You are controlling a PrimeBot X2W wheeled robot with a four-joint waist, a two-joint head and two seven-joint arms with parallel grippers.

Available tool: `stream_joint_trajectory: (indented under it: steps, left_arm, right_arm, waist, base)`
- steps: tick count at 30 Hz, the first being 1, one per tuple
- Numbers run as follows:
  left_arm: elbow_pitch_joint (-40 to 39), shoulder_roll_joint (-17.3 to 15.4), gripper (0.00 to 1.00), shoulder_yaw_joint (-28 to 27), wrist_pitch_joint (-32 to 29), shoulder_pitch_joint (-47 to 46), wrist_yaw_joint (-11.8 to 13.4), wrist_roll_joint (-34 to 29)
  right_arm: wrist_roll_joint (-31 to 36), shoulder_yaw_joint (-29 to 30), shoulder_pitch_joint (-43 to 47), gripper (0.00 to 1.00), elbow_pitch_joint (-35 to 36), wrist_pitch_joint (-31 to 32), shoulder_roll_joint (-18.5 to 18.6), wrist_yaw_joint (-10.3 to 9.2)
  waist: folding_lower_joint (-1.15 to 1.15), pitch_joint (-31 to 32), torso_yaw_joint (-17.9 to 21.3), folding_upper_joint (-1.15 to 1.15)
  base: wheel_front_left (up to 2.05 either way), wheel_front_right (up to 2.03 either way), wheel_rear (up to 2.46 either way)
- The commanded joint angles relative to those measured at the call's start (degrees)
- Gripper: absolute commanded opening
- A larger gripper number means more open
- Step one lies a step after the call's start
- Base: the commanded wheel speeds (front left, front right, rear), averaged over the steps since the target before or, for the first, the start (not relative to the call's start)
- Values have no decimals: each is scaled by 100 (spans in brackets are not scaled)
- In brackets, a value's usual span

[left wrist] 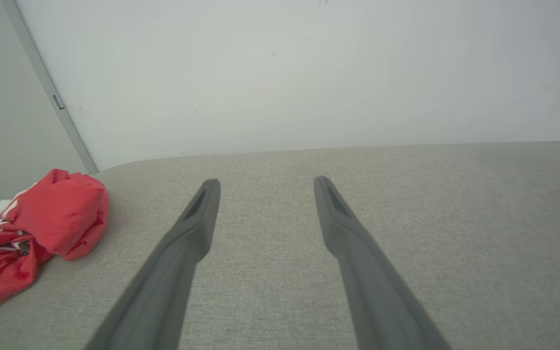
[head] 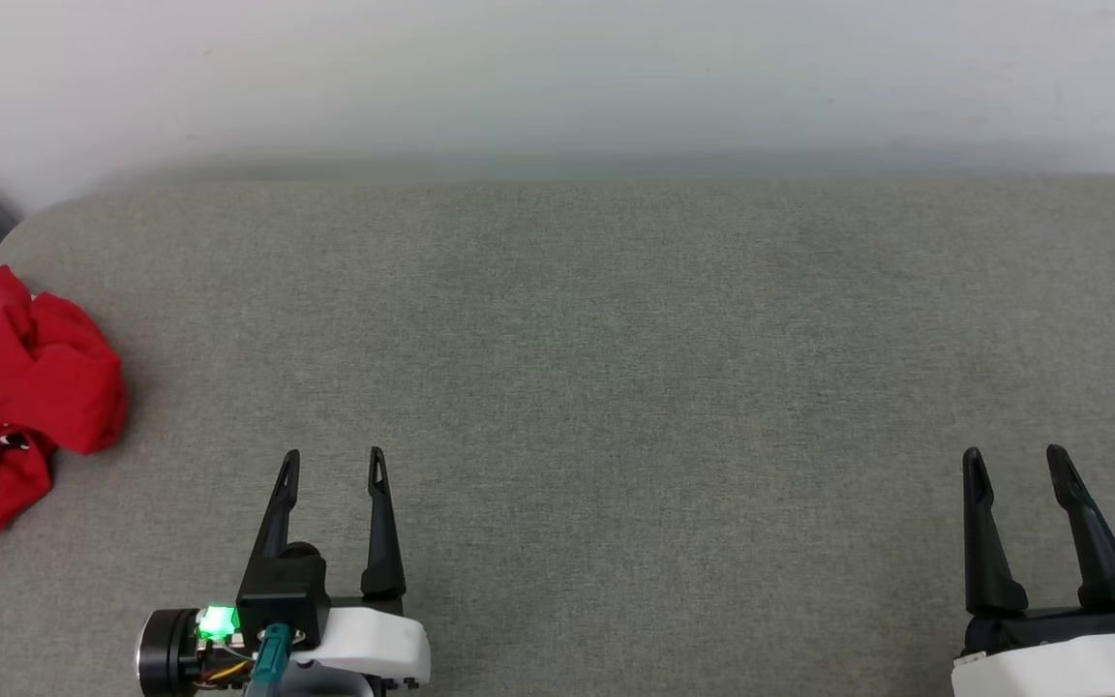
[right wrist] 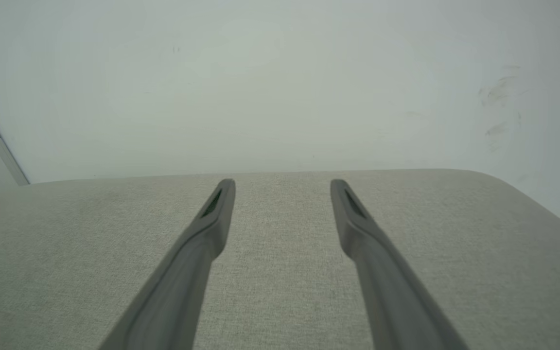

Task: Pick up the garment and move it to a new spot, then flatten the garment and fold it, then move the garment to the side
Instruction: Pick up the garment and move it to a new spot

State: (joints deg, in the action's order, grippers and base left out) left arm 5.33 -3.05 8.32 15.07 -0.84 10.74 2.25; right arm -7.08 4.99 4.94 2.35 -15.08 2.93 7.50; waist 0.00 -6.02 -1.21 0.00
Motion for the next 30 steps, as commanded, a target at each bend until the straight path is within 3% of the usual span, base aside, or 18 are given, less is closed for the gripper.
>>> stream_joint_trajectory:
  steps: [1,11,30]
  left_arm:
    - [9,8,100,-18,16,-71,-5,-33]
    - [24,16,100,-47,16,-175,54,-10]
    - [-60,19,100,-106,15,-164,367,463]
  right_arm:
    - [19,-1,-23,100,8,-14,-9,-2]
    - [84,2,-55,100,56,-14,-10,-3]
    - [512,6,-103,100,254,-13,-9,-3]
  waist:
    - [0,-17,-46,0]
    - [0,-115,-533,0]
    - [0,-300,-2383,0]
  base:
    - [0,0,0]
    - [0,0,0]
    - [0,0,0]
